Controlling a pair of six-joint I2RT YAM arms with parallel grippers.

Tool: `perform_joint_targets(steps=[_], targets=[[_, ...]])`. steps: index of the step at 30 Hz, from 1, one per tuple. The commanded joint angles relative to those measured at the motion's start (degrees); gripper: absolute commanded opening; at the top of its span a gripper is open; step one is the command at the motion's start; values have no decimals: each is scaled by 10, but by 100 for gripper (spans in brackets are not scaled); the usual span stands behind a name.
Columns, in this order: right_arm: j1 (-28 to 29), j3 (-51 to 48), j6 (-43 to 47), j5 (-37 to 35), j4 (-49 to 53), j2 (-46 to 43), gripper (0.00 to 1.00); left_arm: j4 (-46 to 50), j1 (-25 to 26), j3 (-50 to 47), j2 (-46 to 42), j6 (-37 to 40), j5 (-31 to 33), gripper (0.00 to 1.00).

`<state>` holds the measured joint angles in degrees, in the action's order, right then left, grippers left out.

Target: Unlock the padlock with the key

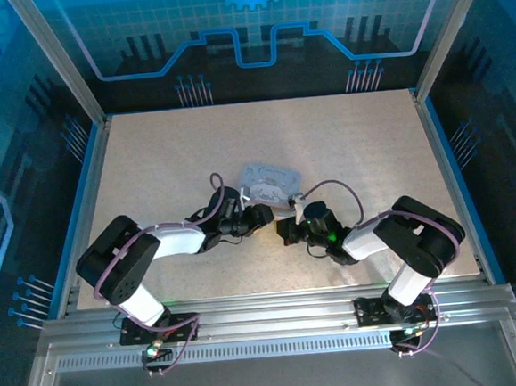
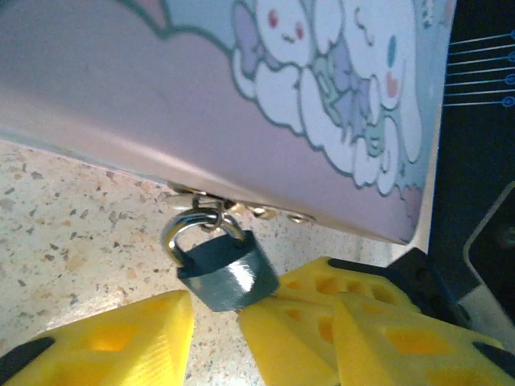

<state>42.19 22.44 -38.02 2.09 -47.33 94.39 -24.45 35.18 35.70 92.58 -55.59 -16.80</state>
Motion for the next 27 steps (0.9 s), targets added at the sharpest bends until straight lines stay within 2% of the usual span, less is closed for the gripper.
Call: perform_joint_targets(steps=[1,5,10,14,27], targets=[[11,5,-27,0,-24,14,0,1,-10,-16,-44,-4,-9,54],[13,6,-55,11,-15,13,0,5,-23,-47,-83,-21,1,56],[15,9,-112,31,-1,7,0,-26,-29,-89,-104,-80,4,55],[15,19,-168,53,15,7,0,-82,-29,-113,-95,-121,1,52],[16,46,-267,91,37,22,0,-133,-30,-112,-42,-142,-7,48]])
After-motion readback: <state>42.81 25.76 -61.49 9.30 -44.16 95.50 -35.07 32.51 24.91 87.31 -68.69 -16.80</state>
